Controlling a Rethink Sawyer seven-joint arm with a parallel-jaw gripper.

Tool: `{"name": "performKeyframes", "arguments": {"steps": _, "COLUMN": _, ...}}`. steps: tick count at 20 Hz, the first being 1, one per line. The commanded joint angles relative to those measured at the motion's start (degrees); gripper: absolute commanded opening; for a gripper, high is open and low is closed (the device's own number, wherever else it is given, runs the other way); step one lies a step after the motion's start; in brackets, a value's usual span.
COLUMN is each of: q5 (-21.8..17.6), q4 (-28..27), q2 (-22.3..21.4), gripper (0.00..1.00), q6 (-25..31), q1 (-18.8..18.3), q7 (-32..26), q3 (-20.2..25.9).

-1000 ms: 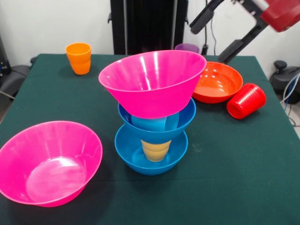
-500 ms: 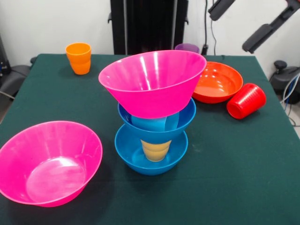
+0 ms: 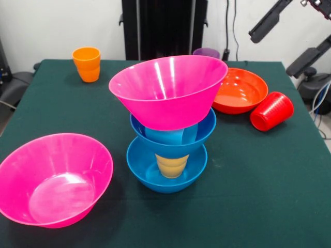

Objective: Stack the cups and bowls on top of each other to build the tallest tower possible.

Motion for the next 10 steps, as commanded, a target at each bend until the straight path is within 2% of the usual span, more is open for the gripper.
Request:
{"name": "performKeyframes", "arguments": {"steps": 1, "q5": -0.4, "q4": 1.4, "q2": 3.2, "gripper": 1.0, "q6": 0.3, "q1": 0.5, "q7": 0.5, "q3": 3.6}}
{"name": "performKeyframes", "arguments": {"steps": 6, "q5": 6.1, "q4": 8.7, "q2": 2.4, "gripper": 1.0, "q6": 3.6, "q1": 0.7, "q7": 9.3, "q3": 8.8}}
{"name": "performKeyframes", "arguments": {"steps": 10, "q5": 11.3, "q4": 13.0, "q2": 2.0, "gripper": 1.0, "q6": 7.5, "q1": 0.8, "q7": 12.6, "q3": 11.1}}
